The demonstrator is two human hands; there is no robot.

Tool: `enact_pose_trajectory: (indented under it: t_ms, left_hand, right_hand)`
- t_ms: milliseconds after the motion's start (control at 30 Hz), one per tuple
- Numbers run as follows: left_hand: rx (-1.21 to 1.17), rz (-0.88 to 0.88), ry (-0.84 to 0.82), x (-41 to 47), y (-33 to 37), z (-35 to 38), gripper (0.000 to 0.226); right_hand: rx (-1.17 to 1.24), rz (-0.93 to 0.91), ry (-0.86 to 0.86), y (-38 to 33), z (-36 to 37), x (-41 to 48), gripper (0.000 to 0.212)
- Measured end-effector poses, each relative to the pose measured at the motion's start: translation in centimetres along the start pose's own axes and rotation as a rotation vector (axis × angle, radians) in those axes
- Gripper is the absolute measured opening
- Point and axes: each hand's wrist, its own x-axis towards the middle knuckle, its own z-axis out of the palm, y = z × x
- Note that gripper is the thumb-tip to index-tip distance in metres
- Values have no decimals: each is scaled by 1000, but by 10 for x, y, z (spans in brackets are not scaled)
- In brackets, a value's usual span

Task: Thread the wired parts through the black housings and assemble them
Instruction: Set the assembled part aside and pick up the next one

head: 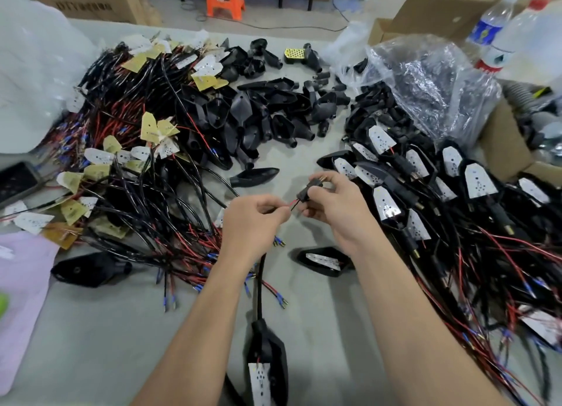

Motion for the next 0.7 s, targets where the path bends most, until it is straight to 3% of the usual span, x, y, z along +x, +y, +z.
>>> enact_pose_trajectory:
  t_ms: [200, 467, 700]
  left_hand:
    - [-320, -112, 47, -9, 1, 2, 16]
    - [-239, -79, 78, -15, 4, 6, 14]
    - [-228, -22, 170, -12, 1, 0, 17]
  right_hand:
    - [14, -15, 100, 2, 4, 5, 24]
    - [238, 185, -130, -2, 6, 9, 13]
    - [444, 186, -89, -2, 1, 9, 18]
